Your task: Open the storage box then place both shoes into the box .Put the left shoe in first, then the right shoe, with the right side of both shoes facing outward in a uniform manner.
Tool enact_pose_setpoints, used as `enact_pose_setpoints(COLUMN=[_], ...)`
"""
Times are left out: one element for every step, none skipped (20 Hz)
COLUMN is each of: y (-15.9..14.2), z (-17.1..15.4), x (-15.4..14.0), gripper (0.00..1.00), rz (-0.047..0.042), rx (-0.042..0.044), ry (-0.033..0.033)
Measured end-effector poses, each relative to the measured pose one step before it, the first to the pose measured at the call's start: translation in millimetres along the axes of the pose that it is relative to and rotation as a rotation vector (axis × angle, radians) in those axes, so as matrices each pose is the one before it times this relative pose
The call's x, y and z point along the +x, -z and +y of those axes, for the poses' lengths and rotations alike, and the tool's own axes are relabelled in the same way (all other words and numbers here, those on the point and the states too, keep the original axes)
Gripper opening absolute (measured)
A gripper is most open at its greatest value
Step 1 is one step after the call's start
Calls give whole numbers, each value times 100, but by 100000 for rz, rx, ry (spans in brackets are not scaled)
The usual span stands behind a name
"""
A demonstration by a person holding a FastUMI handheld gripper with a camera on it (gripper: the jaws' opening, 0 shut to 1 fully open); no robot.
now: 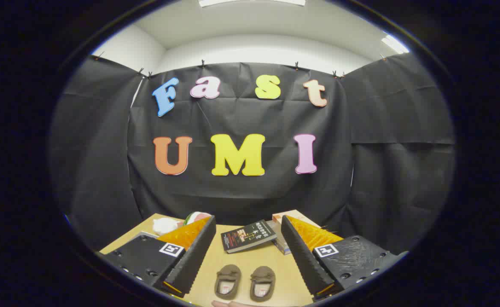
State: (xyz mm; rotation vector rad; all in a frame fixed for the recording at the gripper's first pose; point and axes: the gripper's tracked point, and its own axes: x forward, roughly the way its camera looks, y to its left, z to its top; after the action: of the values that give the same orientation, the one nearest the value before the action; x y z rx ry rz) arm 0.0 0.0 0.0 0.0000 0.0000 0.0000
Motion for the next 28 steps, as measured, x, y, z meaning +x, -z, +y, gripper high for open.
enact_pose_setpoints(y=[130, -25, 143, 81, 184, 25, 257, 72, 202, 161, 127, 45, 346, 449, 580, 649, 884, 974, 1188, 1058, 1113, 1084, 1197, 1096, 1087, 978, 1064, 917], z=[169, -118, -1, 82, 53, 61, -64, 2, 193, 109, 7, 173, 275, 332, 330, 460, 506, 681, 780, 987, 1290, 1435, 1401, 1385, 1226, 1258, 1389, 1146], x=[58, 143, 155, 200, 174, 183, 243, 217, 168, 265, 244, 282, 304, 431, 412, 509, 459, 746, 805, 840, 830, 983, 1082, 1101, 1131, 1283, 1560, 1394], gripper=[95, 95, 95, 95, 95, 95, 95, 95, 95, 95, 95, 95, 95, 95, 95, 95, 95, 95, 95, 95, 95, 95, 95, 95, 95, 95, 95, 95], rz=[303, 35, 366, 472, 602, 443, 504, 461, 447, 401, 129, 142, 627, 757, 1124, 1479, 1799, 2294, 2575, 2673, 2737, 3089, 3281, 3373, 3305, 4068, 4492, 5361], rx=[-51, 346, 346, 419, 85, -71, -134, -97, -215, -555, -402, -121, 5, 161, 145, 128, 13, -444, -660, -534, -254, -359, -224, 227, 474, 764, 569, 946], ry=[-92, 146, -32, -398, -192, -40, 162, -115, -397, -212, 33, -271, -630, -611, -734, -947, -923, -1095, -1268, -1690, -2512, -3128, -3148, -2913, -2219, -2847, -2977, -2276])
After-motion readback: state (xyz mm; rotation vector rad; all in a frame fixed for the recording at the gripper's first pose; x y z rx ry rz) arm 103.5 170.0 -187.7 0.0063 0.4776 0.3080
